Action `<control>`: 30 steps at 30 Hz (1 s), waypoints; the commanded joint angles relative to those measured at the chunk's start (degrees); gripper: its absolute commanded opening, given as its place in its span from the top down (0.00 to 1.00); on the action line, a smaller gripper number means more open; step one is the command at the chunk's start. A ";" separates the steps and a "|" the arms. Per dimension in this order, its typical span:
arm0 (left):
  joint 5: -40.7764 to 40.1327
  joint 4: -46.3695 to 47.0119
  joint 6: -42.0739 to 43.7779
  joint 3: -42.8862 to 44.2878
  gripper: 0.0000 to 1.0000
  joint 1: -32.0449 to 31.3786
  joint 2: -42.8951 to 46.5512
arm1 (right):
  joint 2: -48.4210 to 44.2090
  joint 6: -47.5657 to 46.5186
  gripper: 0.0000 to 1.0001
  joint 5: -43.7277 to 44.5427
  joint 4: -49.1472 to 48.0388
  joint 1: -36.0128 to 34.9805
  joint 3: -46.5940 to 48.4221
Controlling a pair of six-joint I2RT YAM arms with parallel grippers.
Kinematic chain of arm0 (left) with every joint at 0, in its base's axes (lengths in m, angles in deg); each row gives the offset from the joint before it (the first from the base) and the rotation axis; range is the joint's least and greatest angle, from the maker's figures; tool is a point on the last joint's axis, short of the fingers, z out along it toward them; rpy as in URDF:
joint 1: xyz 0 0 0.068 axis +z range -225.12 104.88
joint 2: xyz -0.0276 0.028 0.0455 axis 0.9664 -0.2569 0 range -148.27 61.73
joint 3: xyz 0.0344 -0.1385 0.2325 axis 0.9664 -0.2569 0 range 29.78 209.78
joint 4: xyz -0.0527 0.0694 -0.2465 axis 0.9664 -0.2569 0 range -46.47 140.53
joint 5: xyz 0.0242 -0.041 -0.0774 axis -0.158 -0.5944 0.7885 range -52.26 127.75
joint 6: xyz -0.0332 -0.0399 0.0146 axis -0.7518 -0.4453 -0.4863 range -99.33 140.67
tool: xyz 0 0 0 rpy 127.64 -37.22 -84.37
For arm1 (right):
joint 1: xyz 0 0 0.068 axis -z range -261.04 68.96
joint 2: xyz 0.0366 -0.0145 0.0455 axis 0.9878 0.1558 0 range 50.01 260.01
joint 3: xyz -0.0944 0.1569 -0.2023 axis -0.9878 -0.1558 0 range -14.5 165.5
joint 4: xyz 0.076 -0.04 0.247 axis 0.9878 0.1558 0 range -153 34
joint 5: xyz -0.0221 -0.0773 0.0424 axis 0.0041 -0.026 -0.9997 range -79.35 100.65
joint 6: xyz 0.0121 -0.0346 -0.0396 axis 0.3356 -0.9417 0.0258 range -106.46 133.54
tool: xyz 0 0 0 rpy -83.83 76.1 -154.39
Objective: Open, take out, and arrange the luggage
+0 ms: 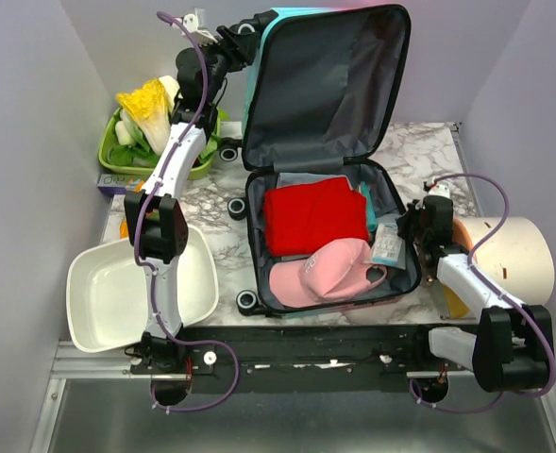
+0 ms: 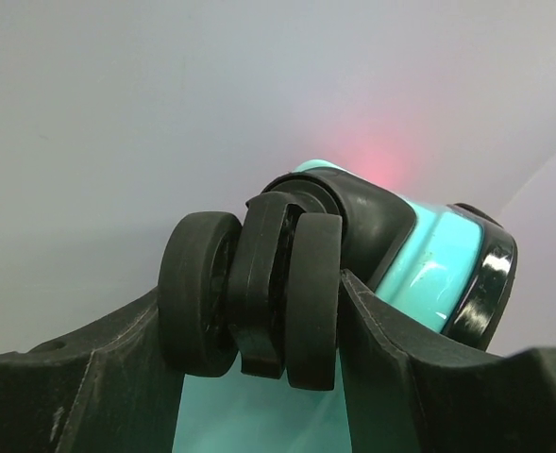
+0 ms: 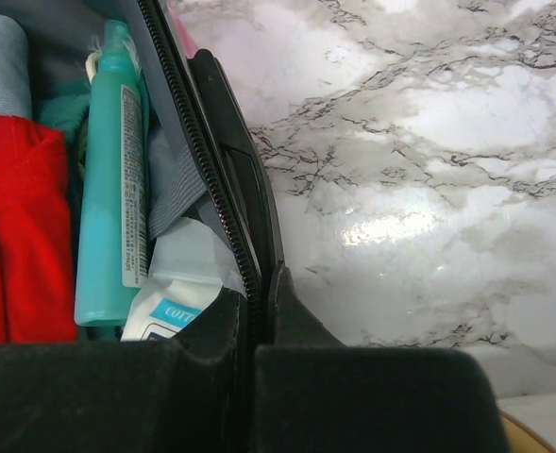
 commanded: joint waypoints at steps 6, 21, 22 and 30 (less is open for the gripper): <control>-11.02 -19.45 9.59 -2.58 0.01 -1.77 2.45 | -1.82 19.65 0.99 5.42 -7.16 -1.63 -4.75; -17.71 -24.89 10.56 -20.94 0.01 -1.06 21.08 | 3.17 17.89 0.98 9.37 -6.46 -1.54 1.38; -17.53 -26.91 9.86 -21.57 0.01 -1.15 23.35 | 4.05 17.98 0.98 9.46 -5.93 -1.46 2.01; -13.49 -34.85 5.90 -41.39 0.01 -4.57 37.51 | 5.74 17.10 0.67 9.28 -0.92 -1.54 7.82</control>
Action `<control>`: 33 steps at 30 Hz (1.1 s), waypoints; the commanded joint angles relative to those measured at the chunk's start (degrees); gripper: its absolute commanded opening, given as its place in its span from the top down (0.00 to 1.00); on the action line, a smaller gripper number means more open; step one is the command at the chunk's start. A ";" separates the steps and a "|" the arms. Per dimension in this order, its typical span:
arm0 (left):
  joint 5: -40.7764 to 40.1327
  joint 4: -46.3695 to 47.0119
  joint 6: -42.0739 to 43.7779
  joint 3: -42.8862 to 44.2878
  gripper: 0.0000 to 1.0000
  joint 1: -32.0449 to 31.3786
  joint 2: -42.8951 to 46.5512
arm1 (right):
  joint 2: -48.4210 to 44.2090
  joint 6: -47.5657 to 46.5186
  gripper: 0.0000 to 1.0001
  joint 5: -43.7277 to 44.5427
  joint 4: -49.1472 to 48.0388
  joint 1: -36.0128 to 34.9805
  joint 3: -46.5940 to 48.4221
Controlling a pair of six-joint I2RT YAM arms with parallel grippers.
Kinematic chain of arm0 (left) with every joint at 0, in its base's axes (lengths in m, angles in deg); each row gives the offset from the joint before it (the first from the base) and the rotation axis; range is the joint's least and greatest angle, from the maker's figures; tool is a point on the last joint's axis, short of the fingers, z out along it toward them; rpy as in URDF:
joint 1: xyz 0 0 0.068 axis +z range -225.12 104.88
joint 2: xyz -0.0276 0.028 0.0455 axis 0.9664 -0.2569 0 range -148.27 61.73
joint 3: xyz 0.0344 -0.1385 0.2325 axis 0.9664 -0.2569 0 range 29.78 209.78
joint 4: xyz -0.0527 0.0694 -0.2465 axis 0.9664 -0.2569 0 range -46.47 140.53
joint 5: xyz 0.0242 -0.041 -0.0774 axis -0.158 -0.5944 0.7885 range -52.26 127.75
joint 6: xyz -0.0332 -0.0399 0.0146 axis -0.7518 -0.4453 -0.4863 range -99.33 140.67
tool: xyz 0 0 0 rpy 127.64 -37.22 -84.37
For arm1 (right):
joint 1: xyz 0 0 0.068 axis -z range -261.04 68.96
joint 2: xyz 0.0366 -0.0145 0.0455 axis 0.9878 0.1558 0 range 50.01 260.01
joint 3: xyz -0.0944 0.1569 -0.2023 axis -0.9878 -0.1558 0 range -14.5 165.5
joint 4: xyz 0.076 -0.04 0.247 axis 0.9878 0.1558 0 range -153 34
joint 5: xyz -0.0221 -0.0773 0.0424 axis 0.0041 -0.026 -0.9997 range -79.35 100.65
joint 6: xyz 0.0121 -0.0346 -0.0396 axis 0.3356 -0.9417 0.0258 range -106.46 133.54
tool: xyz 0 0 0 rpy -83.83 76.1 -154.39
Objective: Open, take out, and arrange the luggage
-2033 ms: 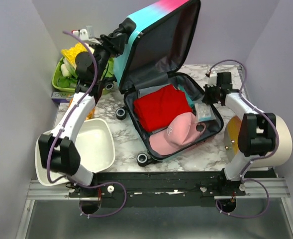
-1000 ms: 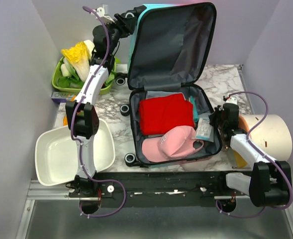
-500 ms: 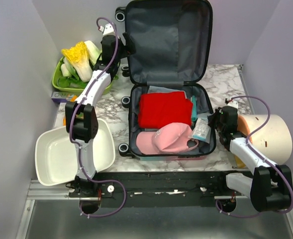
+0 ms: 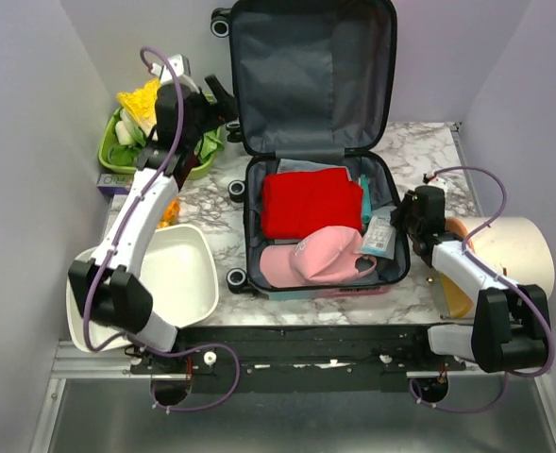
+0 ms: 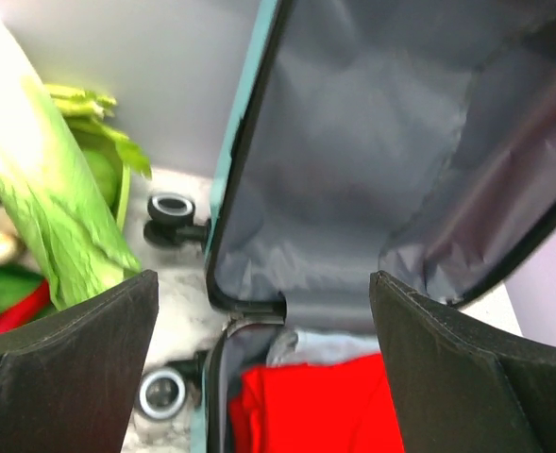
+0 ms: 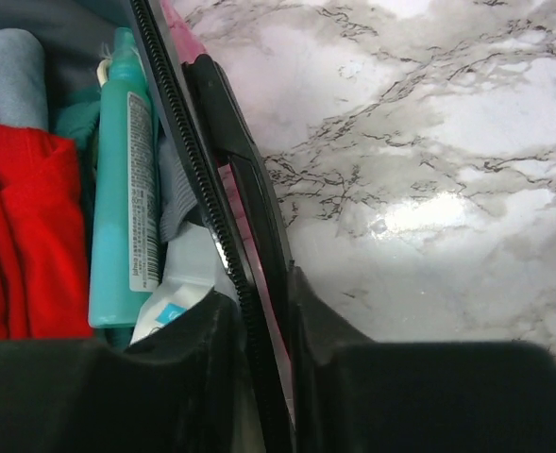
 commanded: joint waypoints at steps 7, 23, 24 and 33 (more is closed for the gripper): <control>1.37 -4.12 -3.82 -25.26 0.01 -11.41 16.60 | -8.44 4.14 0.19 6.30 6.24 0.56 4.10; -3.54 -4.28 -10.58 -32.57 0.01 -23.02 15.67 | -34.12 -3.87 0.00 -19.00 10.84 0.47 -3.88; -3.90 -5.35 -10.85 -29.95 0.01 -22.94 14.26 | -34.21 -4.30 0.00 -21.71 9.53 0.47 -4.59; -8.21 -8.43 -11.56 -23.78 0.01 -23.37 5.21 | -19.55 -6.68 0.00 -33.70 4.07 0.29 2.16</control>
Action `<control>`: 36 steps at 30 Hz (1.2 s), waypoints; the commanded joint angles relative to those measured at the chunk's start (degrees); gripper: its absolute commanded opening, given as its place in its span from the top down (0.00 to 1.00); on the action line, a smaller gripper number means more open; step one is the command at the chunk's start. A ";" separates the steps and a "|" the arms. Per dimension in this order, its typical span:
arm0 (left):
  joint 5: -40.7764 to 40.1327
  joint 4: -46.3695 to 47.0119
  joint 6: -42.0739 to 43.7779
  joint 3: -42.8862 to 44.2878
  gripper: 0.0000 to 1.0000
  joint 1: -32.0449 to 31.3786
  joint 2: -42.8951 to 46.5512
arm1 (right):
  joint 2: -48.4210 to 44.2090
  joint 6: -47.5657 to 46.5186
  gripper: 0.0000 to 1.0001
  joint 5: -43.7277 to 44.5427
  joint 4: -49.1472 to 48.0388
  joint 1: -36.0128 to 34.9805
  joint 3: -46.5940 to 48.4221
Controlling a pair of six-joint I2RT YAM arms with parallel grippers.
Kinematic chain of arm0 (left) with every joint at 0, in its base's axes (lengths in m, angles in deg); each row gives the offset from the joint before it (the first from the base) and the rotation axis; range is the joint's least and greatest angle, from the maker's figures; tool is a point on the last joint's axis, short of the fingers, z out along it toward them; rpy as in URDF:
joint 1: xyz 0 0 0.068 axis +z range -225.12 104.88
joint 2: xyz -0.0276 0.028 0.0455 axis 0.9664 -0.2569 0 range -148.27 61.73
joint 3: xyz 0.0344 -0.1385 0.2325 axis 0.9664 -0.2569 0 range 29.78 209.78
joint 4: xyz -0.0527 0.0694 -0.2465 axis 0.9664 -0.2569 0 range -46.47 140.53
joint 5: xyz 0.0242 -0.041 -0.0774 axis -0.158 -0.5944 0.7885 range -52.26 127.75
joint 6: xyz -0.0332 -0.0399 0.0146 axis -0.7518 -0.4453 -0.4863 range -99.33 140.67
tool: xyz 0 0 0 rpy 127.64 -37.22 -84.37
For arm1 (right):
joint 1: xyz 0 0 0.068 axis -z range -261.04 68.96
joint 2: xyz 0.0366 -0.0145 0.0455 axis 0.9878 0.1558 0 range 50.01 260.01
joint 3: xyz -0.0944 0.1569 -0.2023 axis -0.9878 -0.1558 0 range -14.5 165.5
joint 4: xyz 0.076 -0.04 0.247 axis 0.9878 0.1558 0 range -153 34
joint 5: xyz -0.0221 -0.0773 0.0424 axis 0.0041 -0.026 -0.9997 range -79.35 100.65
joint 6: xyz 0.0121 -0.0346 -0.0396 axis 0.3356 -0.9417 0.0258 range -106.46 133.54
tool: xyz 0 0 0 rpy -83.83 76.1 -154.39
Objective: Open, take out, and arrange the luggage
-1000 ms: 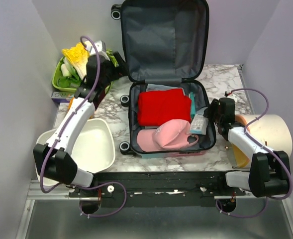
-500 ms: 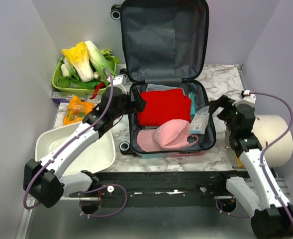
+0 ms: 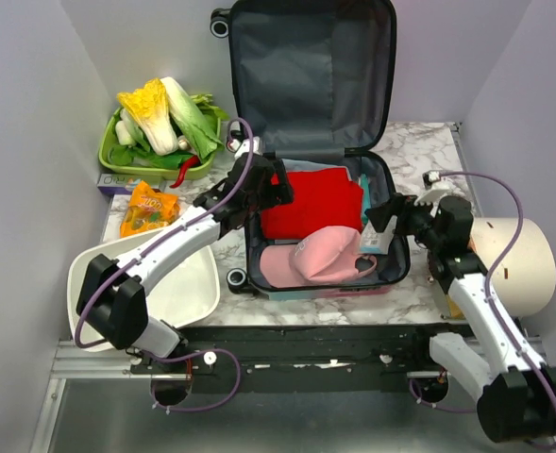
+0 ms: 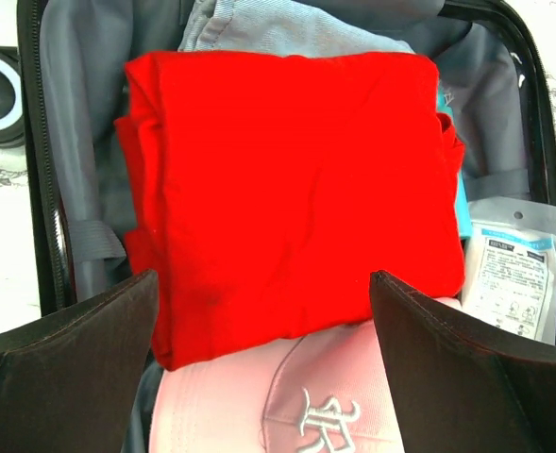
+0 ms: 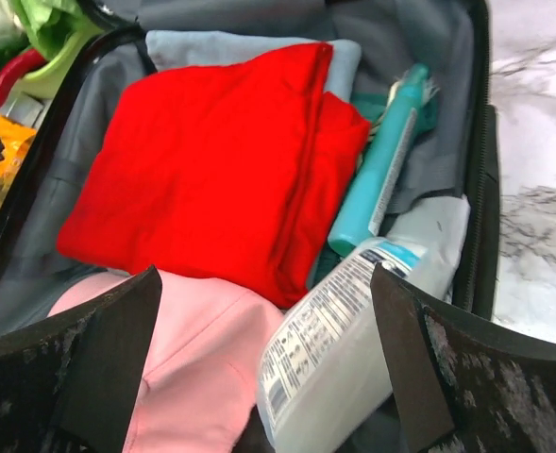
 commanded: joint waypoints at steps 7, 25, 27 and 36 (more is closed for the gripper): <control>-0.71 -2.41 2.05 6.91 0.01 0.04 -8.49 | 23.03 -0.94 0.00 1.39 0.78 -5.85 16.12; -0.35 2.77 1.70 2.97 0.01 0.56 -11.13 | 44.75 -0.66 0.00 5.90 7.84 -11.22 28.87; -0.35 3.48 2.23 3.04 0.01 0.56 -11.48 | 45.80 -0.84 0.00 3.10 7.93 -11.92 29.67; -0.44 4.36 1.97 3.05 0.01 0.56 -12.36 | 43.88 -0.49 0.04 1.33 6.52 -13.59 29.15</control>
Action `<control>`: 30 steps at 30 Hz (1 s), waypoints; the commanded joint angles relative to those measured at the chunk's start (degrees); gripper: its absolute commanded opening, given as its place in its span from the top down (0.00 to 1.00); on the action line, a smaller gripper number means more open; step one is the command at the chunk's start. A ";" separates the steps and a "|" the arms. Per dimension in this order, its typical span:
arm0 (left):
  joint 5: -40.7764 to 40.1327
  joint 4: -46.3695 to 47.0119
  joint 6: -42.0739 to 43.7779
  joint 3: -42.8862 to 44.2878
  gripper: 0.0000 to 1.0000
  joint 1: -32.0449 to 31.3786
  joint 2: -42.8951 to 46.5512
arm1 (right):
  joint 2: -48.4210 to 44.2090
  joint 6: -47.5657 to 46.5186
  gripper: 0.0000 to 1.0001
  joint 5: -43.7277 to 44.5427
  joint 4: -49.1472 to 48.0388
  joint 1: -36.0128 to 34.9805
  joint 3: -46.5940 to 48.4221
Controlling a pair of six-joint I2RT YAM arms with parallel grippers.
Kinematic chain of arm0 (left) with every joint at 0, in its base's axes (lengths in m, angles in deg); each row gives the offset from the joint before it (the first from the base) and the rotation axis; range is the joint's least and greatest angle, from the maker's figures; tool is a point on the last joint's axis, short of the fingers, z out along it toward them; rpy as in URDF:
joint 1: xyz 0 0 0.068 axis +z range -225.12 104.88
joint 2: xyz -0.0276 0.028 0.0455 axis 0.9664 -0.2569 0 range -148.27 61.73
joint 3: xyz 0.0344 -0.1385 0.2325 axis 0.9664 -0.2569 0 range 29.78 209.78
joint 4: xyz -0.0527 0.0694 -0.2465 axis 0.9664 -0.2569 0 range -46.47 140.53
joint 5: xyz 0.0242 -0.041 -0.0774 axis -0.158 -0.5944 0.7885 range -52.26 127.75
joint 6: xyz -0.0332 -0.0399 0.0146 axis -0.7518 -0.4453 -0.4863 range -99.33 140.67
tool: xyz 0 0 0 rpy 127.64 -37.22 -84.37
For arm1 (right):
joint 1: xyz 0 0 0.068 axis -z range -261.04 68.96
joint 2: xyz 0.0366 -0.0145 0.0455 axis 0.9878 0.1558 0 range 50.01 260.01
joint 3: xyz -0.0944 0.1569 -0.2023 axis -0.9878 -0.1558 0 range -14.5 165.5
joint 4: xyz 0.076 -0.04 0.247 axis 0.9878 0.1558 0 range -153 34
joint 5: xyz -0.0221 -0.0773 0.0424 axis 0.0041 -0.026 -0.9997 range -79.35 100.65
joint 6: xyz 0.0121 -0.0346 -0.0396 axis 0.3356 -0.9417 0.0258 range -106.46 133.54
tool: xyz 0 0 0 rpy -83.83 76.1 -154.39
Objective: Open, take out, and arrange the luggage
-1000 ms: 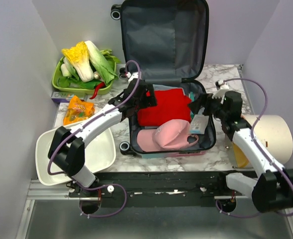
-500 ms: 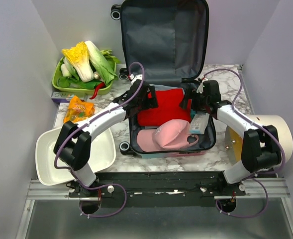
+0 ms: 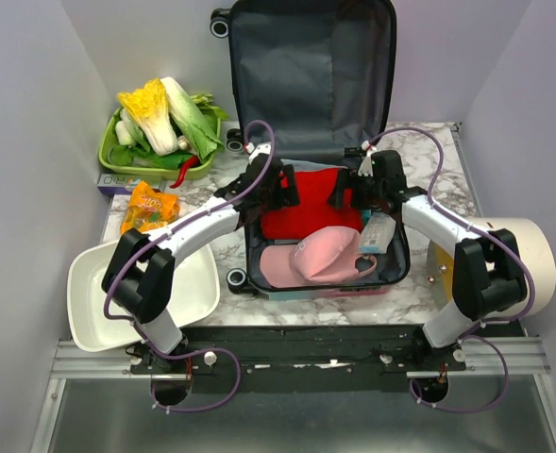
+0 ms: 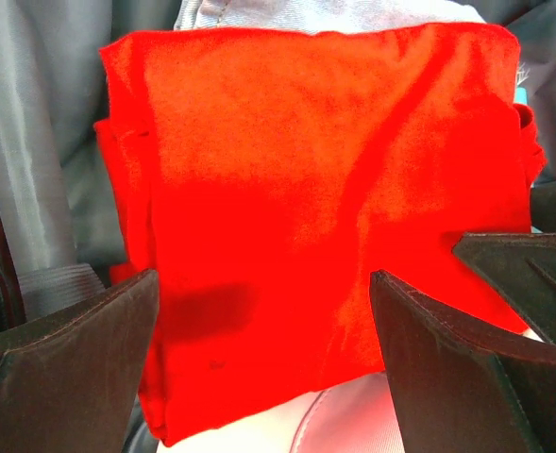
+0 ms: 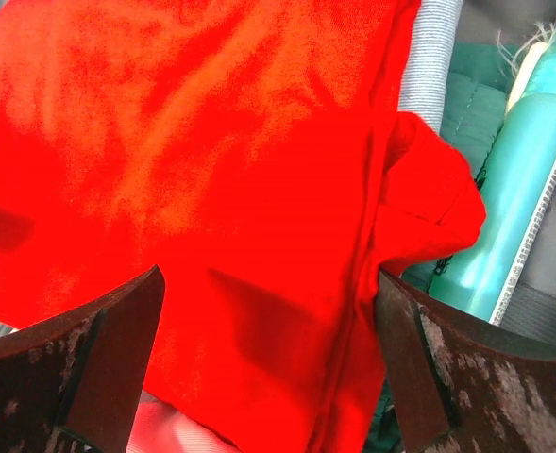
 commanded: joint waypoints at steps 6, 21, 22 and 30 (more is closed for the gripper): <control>-0.74 2.05 -0.02 -1.18 0.01 0.30 -0.47 | -1.00 -0.84 0.21 -3.99 -2.45 -0.54 -0.15; 4.35 4.50 0.76 -1.62 0.01 0.39 1.20 | 0.06 -1.98 0.83 -3.37 2.91 -0.98 0.55; 4.36 4.94 1.11 -1.53 0.01 0.39 1.37 | -0.11 -2.42 0.86 -3.46 2.91 -0.98 0.73; 6.38 -0.47 2.09 3.29 0.01 0.39 3.48 | -5.56 -3.31 0.99 3.75 5.37 -0.28 4.15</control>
